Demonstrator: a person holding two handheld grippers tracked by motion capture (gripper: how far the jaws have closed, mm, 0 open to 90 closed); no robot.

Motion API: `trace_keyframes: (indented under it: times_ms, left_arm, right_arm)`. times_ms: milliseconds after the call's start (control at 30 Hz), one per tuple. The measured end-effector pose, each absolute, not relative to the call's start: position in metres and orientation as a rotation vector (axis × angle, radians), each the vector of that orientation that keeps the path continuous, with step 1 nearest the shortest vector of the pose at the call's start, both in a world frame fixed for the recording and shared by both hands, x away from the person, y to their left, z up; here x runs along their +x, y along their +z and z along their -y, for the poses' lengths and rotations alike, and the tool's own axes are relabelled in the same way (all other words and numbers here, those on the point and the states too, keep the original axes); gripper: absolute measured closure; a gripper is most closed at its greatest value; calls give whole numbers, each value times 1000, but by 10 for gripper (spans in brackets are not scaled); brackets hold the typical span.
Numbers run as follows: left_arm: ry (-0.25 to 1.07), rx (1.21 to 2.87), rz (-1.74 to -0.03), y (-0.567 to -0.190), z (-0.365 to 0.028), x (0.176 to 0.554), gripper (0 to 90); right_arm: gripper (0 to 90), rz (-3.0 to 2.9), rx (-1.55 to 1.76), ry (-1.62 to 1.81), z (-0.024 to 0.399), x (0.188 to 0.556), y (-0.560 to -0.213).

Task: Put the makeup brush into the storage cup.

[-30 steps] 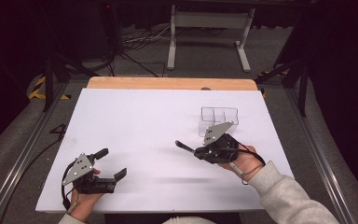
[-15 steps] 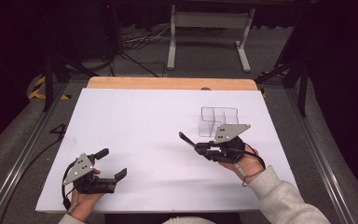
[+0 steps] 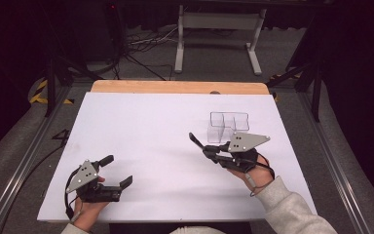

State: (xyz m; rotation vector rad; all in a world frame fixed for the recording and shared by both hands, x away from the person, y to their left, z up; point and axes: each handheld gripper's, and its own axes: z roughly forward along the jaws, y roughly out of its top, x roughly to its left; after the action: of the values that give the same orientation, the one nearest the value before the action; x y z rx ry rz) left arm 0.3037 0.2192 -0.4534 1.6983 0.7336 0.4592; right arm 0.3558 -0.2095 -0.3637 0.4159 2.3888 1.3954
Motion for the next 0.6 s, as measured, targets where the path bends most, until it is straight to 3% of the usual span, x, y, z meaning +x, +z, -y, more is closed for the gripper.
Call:
trace_keyframes:
  times_ms: [600]
  left_arm:
    - [458,1697,-735,-454,-219,304,22]
  right_arm:
    - [795,-2183,503,1564,217,358,-360]
